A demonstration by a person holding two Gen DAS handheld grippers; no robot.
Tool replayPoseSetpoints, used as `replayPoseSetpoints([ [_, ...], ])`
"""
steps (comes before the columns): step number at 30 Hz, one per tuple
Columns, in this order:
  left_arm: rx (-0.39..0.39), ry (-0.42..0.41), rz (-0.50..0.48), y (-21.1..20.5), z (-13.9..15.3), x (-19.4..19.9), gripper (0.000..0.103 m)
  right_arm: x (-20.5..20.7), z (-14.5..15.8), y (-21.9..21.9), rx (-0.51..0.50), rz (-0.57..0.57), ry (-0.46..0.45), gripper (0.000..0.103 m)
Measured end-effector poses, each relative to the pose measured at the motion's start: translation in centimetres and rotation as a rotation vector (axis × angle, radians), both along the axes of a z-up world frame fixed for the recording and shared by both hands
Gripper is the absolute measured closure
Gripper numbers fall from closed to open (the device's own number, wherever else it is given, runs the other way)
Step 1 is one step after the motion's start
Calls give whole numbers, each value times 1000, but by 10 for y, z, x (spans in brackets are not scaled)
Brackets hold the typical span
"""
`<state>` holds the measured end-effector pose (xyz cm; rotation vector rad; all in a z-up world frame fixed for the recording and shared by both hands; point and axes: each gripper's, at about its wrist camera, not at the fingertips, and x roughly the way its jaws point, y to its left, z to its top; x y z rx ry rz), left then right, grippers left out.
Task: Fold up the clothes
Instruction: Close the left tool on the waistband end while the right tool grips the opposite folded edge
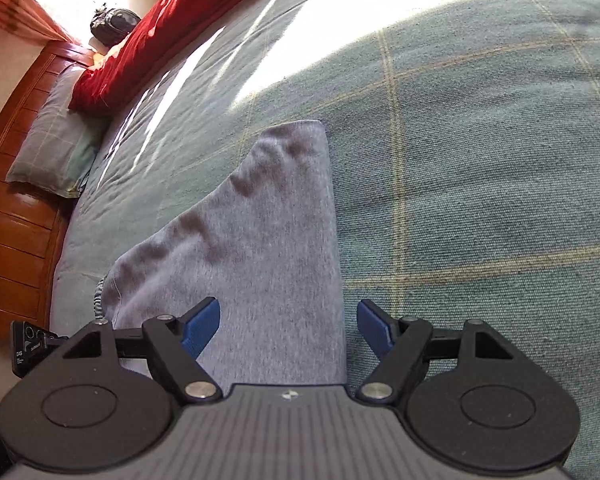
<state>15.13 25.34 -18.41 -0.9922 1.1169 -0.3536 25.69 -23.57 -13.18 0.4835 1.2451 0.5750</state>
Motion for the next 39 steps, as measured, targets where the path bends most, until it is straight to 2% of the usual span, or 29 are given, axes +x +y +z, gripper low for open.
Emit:
replayPoseSetpoints([
  [5,-12,10,-21,1,-2,17,20,26,-24,4,140,-11,52,20],
  [9,-24,-11,-24,5,-2,3,20,42,-35,14,198,8,78,18],
  [13,-46,-37,-8,11,-5,-14,22,36,-38,7,236,77,112,18],
  [14,-48,-39,-1,13,-6,-16,26,31,-39,3,251,90,124,18],
  [17,-67,-29,9,17,-11,-12,28,18,-46,-5,307,117,150,18],
  [21,-56,-29,-13,16,-11,1,27,28,-50,5,324,106,138,18],
  [25,-38,-35,-25,14,-8,-2,28,42,-50,24,312,108,139,18],
  [29,-38,-55,-27,15,-8,-11,29,26,-47,19,312,150,140,20],
  [30,-32,-52,-26,15,-8,-11,31,21,-48,16,318,148,140,23],
  [31,-25,-48,-25,15,-8,-11,34,18,-49,13,309,139,139,30],
  [32,-9,-44,-29,15,-6,-11,41,17,-50,11,296,127,139,35],
  [33,18,-38,-39,13,-3,-10,46,18,-52,10,273,112,149,49],
  [34,44,-33,-47,12,-1,-10,49,20,-53,8,247,97,164,67],
  [35,71,-28,-54,11,2,-11,55,21,-55,7,222,82,178,77],
  [36,92,-26,-58,11,5,-12,56,21,-54,8,204,83,174,82],
  [39,159,-23,-63,4,13,-14,60,18,-48,16,151,103,140,83],
])
